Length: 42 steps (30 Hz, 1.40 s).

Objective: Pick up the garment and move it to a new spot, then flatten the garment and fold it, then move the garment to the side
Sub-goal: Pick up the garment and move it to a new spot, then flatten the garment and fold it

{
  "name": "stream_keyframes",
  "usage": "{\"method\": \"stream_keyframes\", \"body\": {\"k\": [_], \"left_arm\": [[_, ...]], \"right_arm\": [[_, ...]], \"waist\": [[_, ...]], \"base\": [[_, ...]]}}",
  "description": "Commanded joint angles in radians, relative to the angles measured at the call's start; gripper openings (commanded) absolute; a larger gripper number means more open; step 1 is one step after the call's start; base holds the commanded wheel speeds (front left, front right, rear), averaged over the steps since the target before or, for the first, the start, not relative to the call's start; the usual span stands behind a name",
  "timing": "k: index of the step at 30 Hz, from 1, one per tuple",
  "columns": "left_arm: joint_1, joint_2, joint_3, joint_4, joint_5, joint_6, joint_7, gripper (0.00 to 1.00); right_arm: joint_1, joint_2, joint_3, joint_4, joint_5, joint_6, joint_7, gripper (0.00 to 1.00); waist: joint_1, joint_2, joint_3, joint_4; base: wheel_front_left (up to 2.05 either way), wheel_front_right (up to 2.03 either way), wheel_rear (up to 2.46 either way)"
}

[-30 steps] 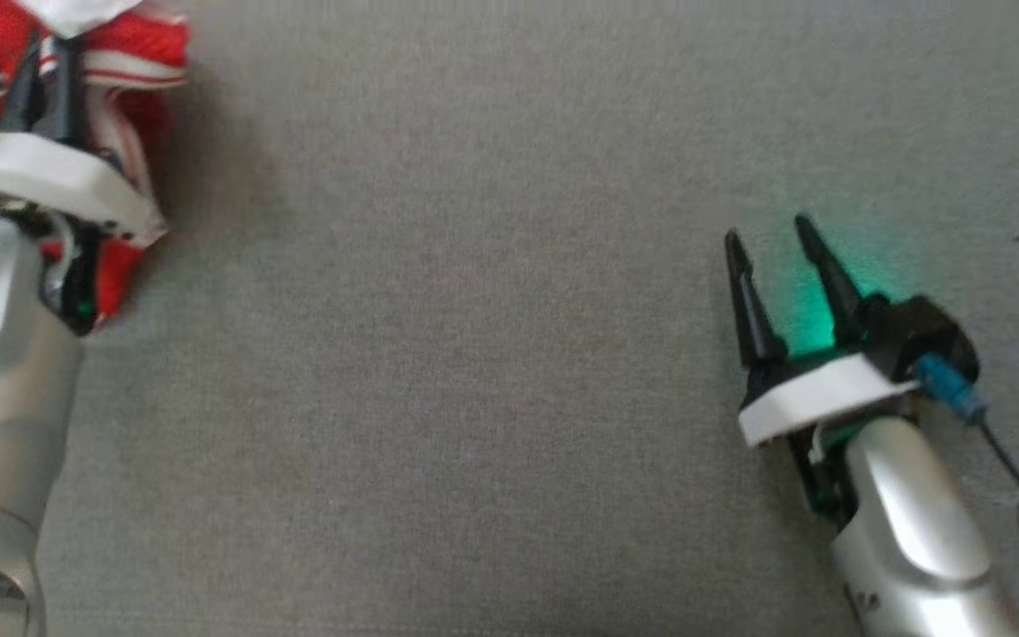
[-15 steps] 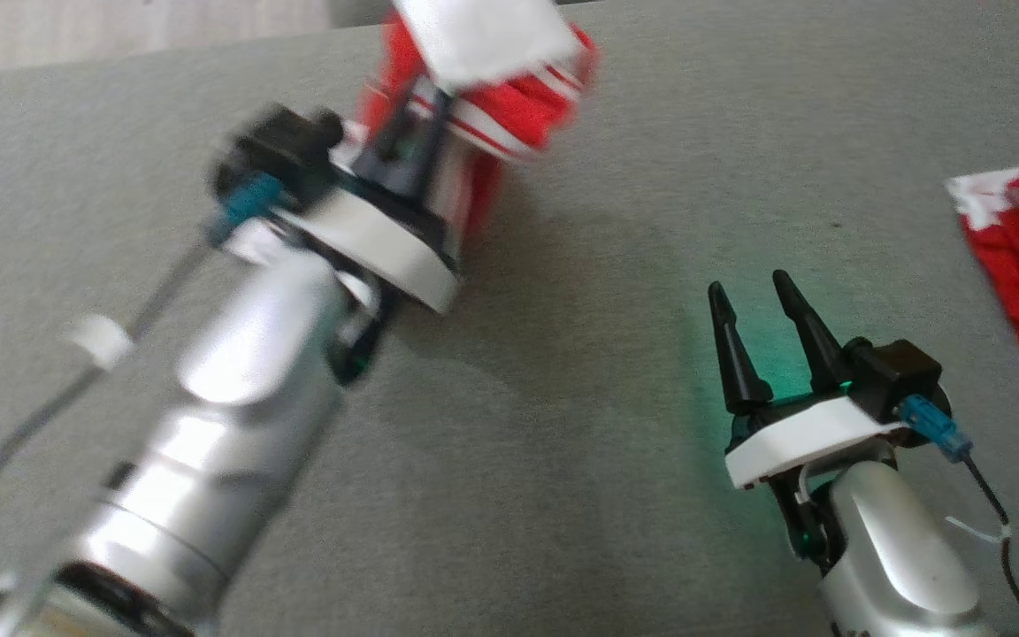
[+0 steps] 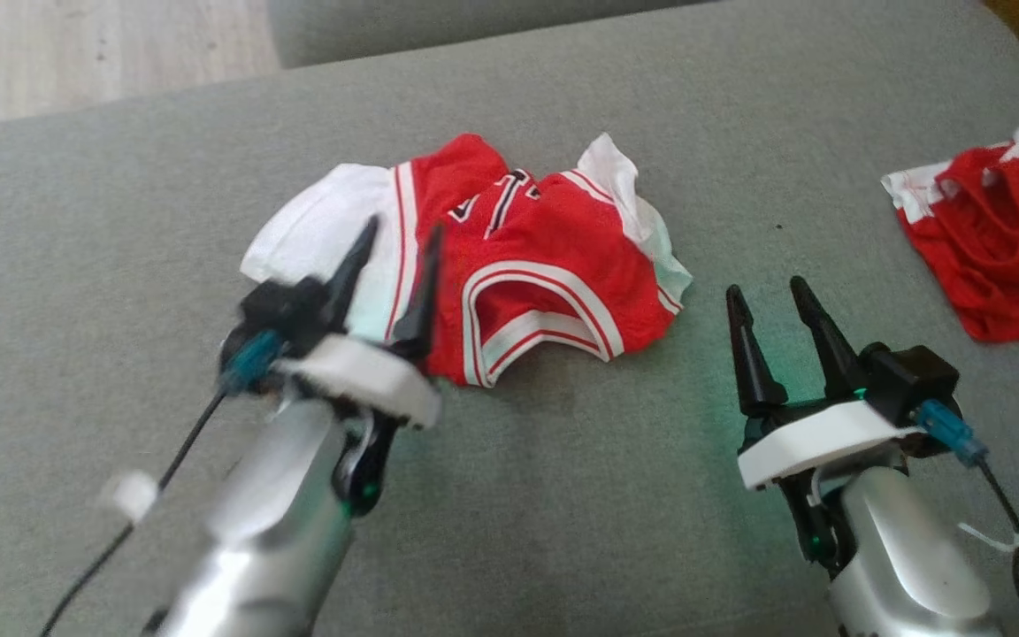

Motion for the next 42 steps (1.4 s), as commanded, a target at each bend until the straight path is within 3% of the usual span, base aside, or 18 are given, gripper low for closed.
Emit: {"method": "stream_keyframes", "body": {"k": [1, 8, 14, 19, 28, 42], "left_arm": [[0.013, 0.020, 0.070, -0.046, 0.025, 0.014, -0.009, 1.00], [0.272, 0.033, 0.338, -0.185, 0.201, 0.077, -0.009, 1.00], [0.465, 0.013, 0.503, -0.295, 0.300, 0.038, -0.009, 1.00], [0.584, -0.003, 0.564, -0.327, 0.358, 0.009, -0.009, 1.00], [0.616, -0.009, 0.497, -0.320, 0.314, -0.011, -0.009, 1.00], [0.530, -0.010, 0.390, -0.322, 0.248, 0.002, -0.009, 1.00]], "right_arm": [[0.003, 0.010, 0.015, -0.025, -0.004, 0.007, -0.003, 1.00], [0.040, 0.010, -0.017, -0.011, -0.010, 0.007, -0.003, 1.00], [0.086, 0.010, -0.045, 0.003, -0.028, 0.007, -0.003, 1.00], [0.117, 0.010, -0.063, 0.017, -0.036, 0.007, -0.003, 1.00], [0.100, 0.010, -0.065, 0.052, -0.054, 0.007, -0.003, 1.00], [-0.160, 0.010, -0.140, 0.248, -0.183, 0.007, -0.003, 1.00]], "waist": [[0.0000, 0.0000, -0.018, 0.017], [0.0000, 0.0000, -0.087, 0.073], [0.0000, 0.0000, -0.136, 0.114], [0.0000, 0.0000, -0.159, 0.130], [0.0000, 0.0000, -0.158, 0.155], [0.0000, 0.0000, -0.034, 0.241]], "base": [[0.00, 0.00, 0.00], [0.00, 0.00, 0.00], [0.00, 0.00, 0.00], [0.00, 0.00, 0.00], [0.00, 0.00, 0.00], [0.00, 0.00, 0.00]]}}
